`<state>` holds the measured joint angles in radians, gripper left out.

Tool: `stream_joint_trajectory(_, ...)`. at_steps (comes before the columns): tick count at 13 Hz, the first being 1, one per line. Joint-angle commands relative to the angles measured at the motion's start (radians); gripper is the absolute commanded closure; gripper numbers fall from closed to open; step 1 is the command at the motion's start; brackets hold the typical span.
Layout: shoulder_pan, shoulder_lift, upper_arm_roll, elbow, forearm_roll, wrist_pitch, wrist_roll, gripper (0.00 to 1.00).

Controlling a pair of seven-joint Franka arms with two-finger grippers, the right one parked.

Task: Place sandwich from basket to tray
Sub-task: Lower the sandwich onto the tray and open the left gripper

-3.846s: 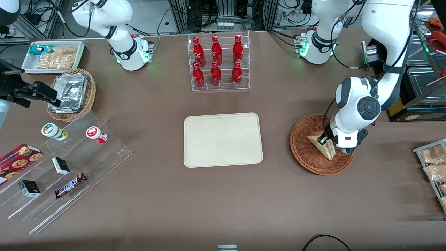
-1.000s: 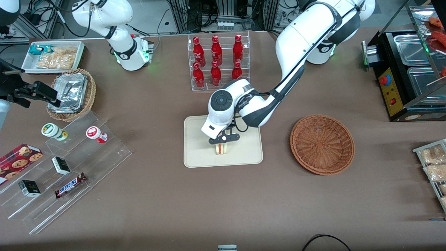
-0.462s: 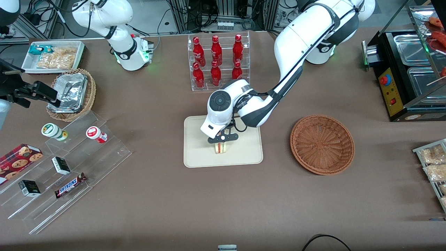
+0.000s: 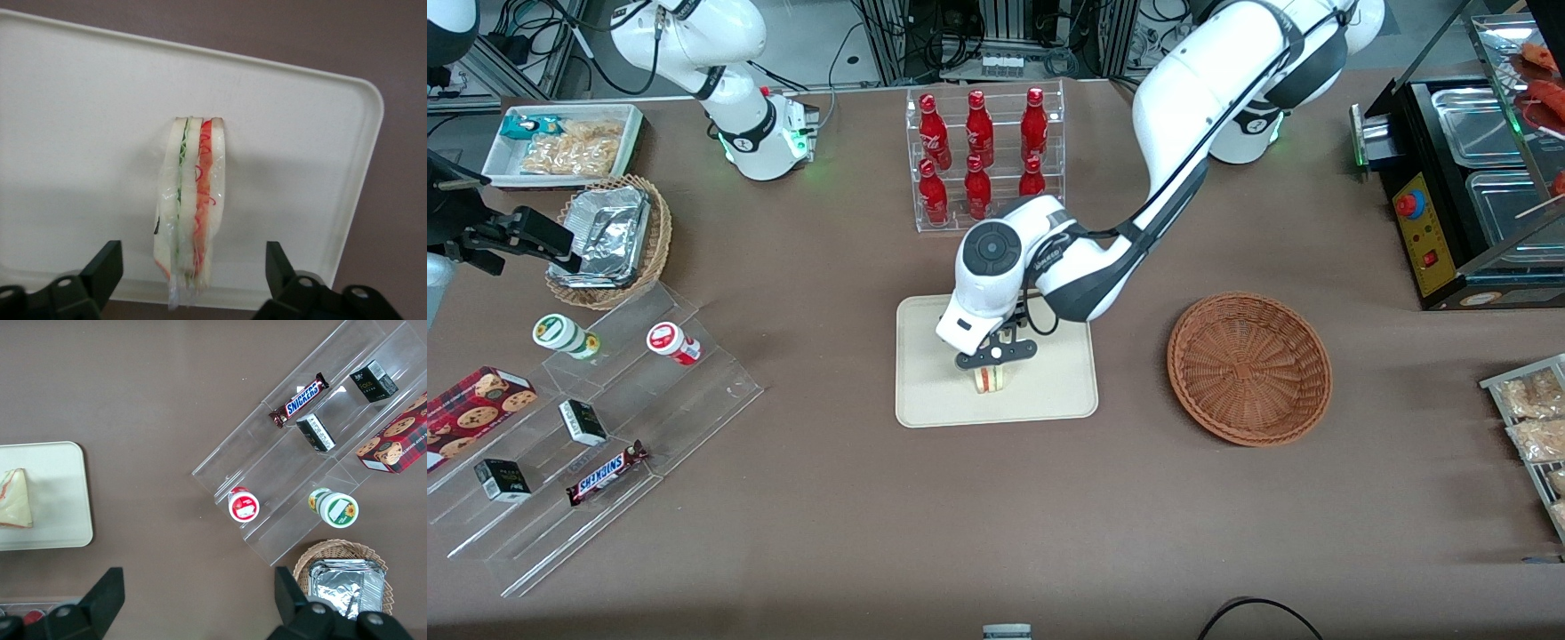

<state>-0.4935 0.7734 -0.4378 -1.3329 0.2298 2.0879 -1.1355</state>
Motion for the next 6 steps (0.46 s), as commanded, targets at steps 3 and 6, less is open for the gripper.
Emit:
stream_joint_trajectory(3, 0.035, -0.124, 0.022, -0.023, -0.001, -0.123, -0.007, 0.0)
stream_joint_trajectory(6, 0.113, -0.177, 0.022, -0.029, -0.007, -0.221, -0.009, 0.0)
